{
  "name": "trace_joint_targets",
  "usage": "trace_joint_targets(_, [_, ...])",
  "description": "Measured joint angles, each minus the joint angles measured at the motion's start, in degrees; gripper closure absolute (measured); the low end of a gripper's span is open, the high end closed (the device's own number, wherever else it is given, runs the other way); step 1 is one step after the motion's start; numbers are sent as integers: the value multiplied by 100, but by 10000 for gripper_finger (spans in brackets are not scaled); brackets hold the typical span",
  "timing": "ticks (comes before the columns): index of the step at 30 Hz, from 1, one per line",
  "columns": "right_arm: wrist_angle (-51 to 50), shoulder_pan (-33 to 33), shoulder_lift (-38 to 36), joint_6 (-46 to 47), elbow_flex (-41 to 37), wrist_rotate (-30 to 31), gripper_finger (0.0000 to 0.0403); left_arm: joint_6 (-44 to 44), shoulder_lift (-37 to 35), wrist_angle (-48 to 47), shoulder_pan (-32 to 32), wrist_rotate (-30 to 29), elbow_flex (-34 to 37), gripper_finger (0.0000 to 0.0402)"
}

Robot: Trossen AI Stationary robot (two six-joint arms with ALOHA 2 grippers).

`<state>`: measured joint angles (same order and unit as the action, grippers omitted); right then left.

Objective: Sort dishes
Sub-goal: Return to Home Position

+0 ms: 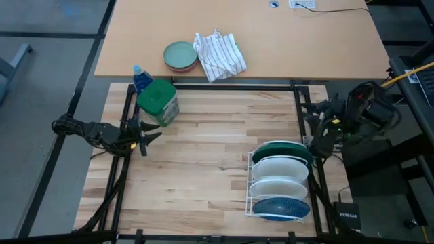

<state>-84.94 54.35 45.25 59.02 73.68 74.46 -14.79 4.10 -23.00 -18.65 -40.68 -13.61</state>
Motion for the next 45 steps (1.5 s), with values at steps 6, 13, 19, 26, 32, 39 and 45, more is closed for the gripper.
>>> trace_joint_targets(6, [1766, 0, -1226, -80, -1862, 264, 248, 16, 0, -7, -1, -234, 0, 249])
trace_joint_targets(13, [4630, 0, -1835, -1390, -3345, -342, 248, -54, 0, -9, 0, -377, 0, 249])
trace_joint_targets(19, [7456, -56, -1912, -4219, -3848, -1596, 248, -160, 0, -13, -1, -384, 0, 249])
trace_joint_targets(26, [8211, -976, -1994, -5463, -3896, -2881, 248, -175, 0, -13, 0, -412, 0, 249])
trace_joint_targets(32, [8176, -2437, -1772, -5501, -3898, -4708, 248, -175, 0, -13, -1, -414, 0, 249])
trace_joint_targets(39, [7314, -4271, -1983, -5351, -3898, -5919, 248, -175, -2, -16, 0, -414, 0, 249])
trace_joint_targets(45, [6573, -5234, -2584, -4992, -3898, -6647, 248, -160, -2, -55, -2, -414, 0, 249])
